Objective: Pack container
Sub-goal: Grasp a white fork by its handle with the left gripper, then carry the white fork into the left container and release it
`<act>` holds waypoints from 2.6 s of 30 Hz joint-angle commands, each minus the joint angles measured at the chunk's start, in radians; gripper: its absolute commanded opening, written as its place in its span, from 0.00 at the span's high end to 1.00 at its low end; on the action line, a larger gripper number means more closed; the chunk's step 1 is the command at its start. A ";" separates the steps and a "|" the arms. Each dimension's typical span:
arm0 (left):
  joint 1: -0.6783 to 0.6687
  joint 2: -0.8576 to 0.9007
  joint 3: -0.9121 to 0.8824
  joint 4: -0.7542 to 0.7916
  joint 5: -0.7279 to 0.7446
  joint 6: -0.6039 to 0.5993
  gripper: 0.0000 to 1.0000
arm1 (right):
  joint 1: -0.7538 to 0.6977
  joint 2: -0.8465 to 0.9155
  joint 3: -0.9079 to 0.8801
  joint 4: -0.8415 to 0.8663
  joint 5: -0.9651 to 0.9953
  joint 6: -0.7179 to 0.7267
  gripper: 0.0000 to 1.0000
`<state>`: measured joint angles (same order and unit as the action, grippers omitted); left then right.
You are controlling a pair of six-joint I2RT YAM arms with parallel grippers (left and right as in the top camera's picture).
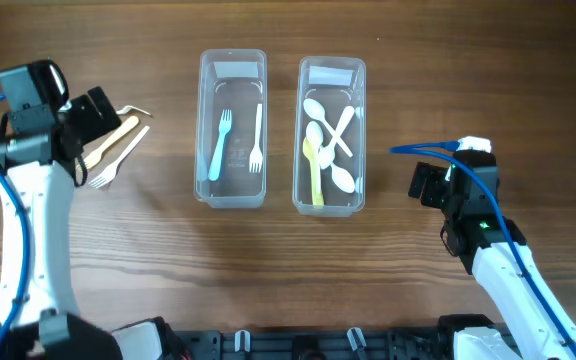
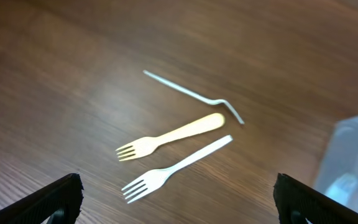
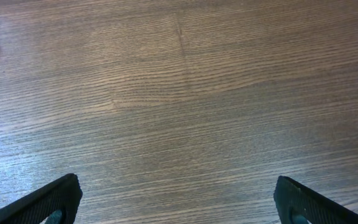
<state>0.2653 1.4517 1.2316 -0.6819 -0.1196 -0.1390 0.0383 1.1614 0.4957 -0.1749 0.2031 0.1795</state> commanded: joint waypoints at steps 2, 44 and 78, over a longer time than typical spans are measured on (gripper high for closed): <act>0.014 0.188 0.005 0.039 -0.009 -0.023 0.00 | 0.002 0.000 0.002 0.003 0.006 0.014 0.00; 0.031 0.596 0.003 -0.018 0.197 0.863 0.96 | 0.002 0.000 0.002 0.003 0.006 0.014 0.00; -0.377 0.115 0.026 0.089 0.450 0.213 0.00 | 0.002 0.000 0.002 0.003 0.006 0.013 0.00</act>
<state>-0.1177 1.5612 1.2522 -0.6209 0.3416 0.0784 0.0383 1.1614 0.4957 -0.1749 0.2031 0.1795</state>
